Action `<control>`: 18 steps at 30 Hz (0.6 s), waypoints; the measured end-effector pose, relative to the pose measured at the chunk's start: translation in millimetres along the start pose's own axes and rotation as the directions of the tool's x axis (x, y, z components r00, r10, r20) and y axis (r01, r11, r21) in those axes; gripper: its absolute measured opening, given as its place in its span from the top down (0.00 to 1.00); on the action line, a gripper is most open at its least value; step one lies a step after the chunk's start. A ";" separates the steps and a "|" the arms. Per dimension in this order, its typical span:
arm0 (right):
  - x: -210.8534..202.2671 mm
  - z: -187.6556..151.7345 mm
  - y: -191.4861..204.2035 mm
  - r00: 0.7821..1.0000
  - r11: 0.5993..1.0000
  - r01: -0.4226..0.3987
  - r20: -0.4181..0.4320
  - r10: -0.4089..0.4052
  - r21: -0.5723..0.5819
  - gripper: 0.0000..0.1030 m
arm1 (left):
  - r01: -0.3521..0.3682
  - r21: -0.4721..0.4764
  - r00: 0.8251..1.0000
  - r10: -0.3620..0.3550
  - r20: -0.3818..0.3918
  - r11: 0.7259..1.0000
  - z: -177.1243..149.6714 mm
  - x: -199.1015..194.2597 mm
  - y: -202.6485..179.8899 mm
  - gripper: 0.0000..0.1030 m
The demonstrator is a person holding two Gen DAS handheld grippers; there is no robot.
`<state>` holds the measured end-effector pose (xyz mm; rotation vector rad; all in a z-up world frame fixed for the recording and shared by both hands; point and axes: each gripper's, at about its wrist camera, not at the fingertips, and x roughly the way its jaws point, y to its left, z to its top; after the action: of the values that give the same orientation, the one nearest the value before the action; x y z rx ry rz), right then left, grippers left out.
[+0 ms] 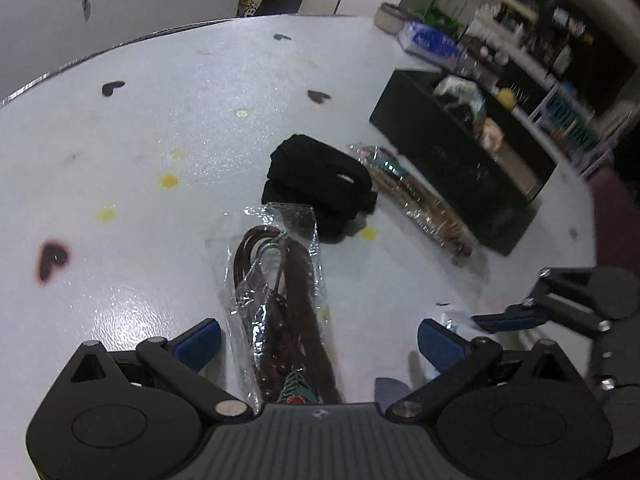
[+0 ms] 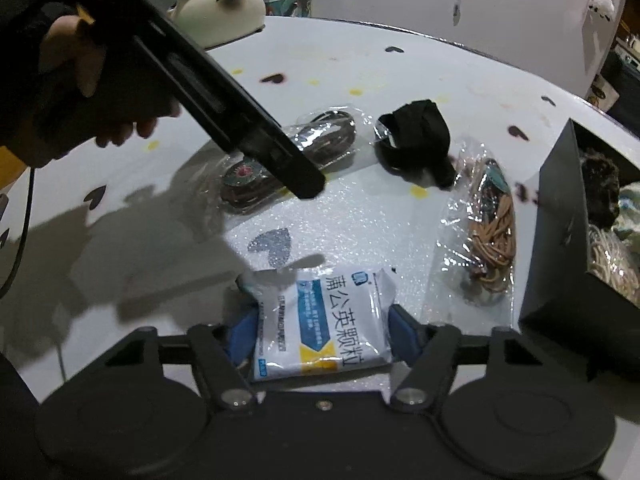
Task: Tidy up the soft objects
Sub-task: 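Grasp the white printed sachet with the right tool while the left tool grasps the bagged brown cord, then carry the sachet and brown cord into the black box and open both tools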
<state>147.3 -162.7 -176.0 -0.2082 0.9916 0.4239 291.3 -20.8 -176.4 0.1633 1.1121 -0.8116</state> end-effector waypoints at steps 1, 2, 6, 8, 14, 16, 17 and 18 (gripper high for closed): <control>-1.5 -1.0 1.0 1.000 1.000 0.000 0.002 0.000 0.002 0.35 | -0.020 0.014 1.000 0.020 -0.008 1.000 0.8 1.6 -2.7 0.01; -2.5 -1.2 0.6 1.000 1.000 -0.001 0.005 0.001 0.007 0.37 | -0.040 0.026 0.999 0.041 -0.017 0.999 0.5 2.6 -4.9 0.01; -6.5 -2.9 -0.5 1.000 0.999 -0.001 0.016 0.000 0.032 0.42 | -0.146 0.050 0.986 0.149 -0.074 0.988 1.6 8.4 -18.9 0.08; -7.4 -4.3 -0.1 1.000 0.999 0.003 0.018 -0.004 0.041 0.43 | -0.182 0.039 0.980 0.184 -0.070 0.983 -1.0 7.2 -23.0 0.23; -12.0 -8.4 -0.6 1.000 0.998 0.015 0.024 -0.017 0.065 0.44 | -0.254 -0.072 0.967 0.254 -0.014 0.964 -4.7 -3.5 -20.8 0.55; -14.8 -9.1 -1.4 0.999 0.997 0.017 0.026 -0.019 0.077 0.44 | -0.241 -0.090 0.970 0.241 -0.008 0.966 -8.3 -8.6 -22.3 0.59; -16.5 -9.0 -1.9 0.999 0.996 0.017 0.030 -0.020 0.082 0.45 | -0.238 -0.096 0.971 0.239 -0.004 0.966 -11.0 -10.7 -23.3 0.60; -19.1 -9.0 -2.0 0.999 0.996 0.018 0.037 -0.021 0.085 0.45 | -0.236 -0.107 0.971 0.238 -0.001 0.966 -14.1 -11.6 -23.6 0.61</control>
<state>132.2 -172.6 -164.7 -0.1326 0.9675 0.3657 263.3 -24.7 -166.8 0.1980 1.0982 -0.5378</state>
